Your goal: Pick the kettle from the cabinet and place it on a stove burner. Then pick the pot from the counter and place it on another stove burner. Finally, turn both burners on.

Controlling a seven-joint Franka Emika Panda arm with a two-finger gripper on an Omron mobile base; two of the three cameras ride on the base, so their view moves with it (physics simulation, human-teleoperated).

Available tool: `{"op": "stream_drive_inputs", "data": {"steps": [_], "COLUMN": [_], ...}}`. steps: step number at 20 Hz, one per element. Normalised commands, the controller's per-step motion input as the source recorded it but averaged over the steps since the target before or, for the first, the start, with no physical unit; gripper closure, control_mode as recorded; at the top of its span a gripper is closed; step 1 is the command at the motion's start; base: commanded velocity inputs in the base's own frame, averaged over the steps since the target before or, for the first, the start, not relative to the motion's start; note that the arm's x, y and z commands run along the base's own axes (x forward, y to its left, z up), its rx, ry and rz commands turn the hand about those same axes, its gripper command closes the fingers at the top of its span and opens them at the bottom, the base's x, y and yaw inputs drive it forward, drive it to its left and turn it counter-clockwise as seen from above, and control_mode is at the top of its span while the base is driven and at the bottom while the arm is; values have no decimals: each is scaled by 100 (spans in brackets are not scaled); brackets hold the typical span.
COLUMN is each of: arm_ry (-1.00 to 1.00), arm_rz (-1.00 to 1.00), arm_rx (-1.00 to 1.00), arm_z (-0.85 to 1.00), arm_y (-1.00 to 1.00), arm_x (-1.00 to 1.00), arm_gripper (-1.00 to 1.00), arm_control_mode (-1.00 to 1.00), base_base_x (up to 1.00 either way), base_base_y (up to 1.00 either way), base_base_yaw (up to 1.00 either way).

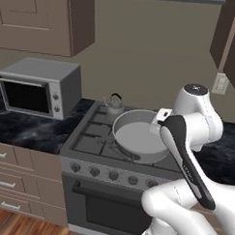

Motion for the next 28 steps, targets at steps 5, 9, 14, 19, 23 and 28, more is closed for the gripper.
{"op": "stream_drive_inputs", "data": {"steps": [5, 9, 14, 19, 23, 28], "arm_ry": [0, 0, 1, 1, 3, 3], "arm_rz": [0, 0, 0, 0, 0, 0], "arm_rx": [-2, 0, 0, 0, 1, 0], "arm_z": [-1, -2, -5, -14, -17, -27], "arm_y": [47, 31, 30, 17, 14, 20], "arm_x": [24, 34, 45, 53, 53, 48], "arm_gripper": [100, 100, 100, 100, 100, 100], "arm_control_mode": [-100, -100, -100, -100, -100, -100], "base_base_x": [0, 0, 0, 0, 0, 0], "base_base_y": [0, 0, 0, 0, 0, 0], "base_base_yaw": [0, 0, 0, 0, 0, 0]}}
